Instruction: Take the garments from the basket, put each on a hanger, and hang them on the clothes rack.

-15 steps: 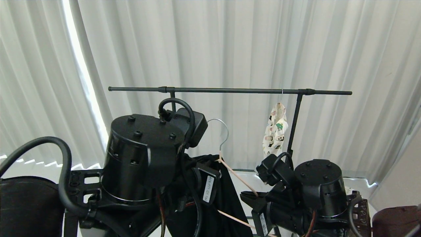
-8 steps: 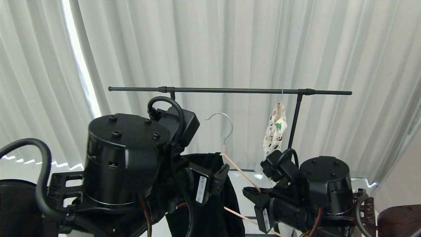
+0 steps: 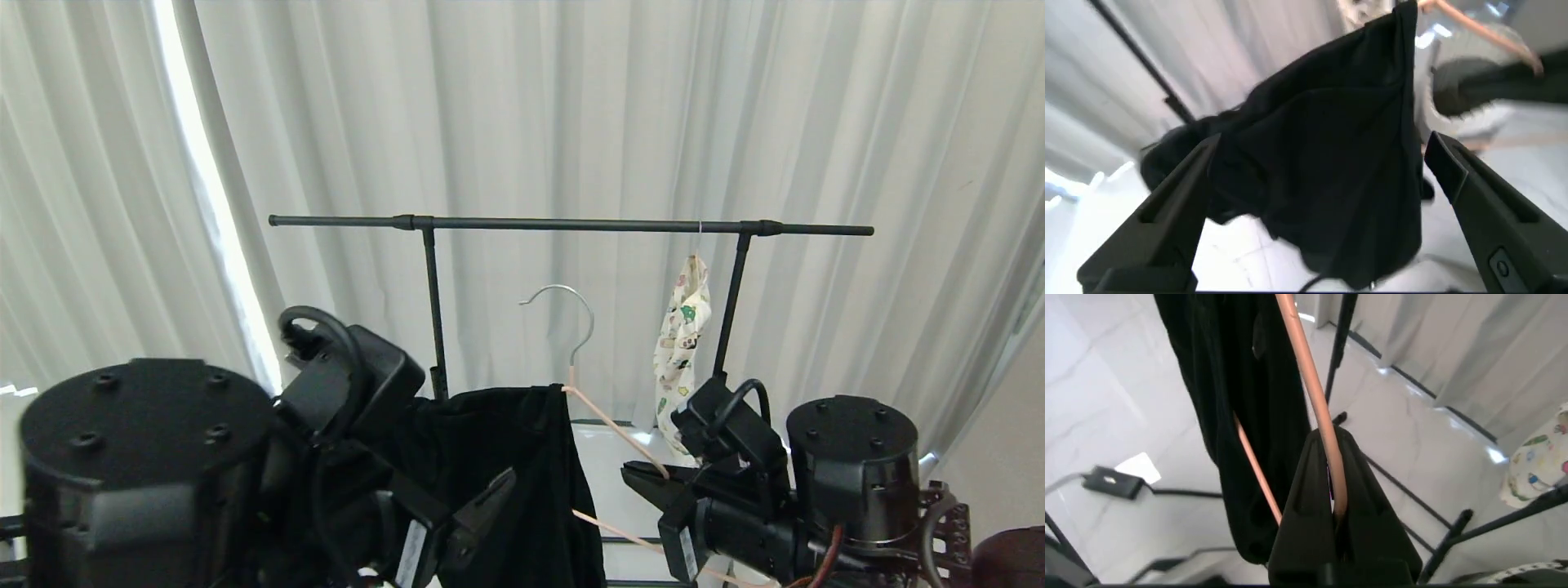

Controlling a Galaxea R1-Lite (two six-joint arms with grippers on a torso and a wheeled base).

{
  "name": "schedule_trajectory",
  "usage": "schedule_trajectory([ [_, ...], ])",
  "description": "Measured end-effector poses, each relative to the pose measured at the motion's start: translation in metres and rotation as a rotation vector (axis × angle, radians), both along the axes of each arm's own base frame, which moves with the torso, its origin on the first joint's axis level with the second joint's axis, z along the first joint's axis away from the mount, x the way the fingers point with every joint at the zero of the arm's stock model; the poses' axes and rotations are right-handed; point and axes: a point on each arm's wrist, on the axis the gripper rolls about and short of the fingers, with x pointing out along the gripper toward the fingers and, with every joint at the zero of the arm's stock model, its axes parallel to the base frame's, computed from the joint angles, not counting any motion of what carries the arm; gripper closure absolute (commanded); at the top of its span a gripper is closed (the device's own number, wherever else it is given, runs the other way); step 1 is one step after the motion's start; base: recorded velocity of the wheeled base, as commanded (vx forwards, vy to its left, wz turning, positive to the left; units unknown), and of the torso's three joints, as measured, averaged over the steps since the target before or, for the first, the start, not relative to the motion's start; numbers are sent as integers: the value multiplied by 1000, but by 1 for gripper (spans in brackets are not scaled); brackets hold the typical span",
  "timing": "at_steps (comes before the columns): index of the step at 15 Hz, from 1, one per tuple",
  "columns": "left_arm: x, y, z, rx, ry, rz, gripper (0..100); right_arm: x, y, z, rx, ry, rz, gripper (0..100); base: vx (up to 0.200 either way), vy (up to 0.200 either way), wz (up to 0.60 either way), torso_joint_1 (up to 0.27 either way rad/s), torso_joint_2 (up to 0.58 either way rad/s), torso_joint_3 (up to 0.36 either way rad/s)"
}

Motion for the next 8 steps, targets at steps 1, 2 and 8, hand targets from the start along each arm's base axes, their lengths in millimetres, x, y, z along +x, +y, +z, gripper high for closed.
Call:
schedule_trajectory([
  [1, -8, 8, 0, -19, 13, -82, 0, -5, -6, -3, -8, -1, 27, 100, 0, 0, 0, 0, 0, 0],
  [2, -16, 18, -3, -21, 15, -155, 0, -12, -14, -7, -15, -6, 59, 100, 0, 0, 0, 0, 0, 0],
  [8, -39, 46, -27, 74, 5, -357, 0, -41, -40, -13, -97, -120, 266, 100, 0, 0, 0, 0, 0, 0],
])
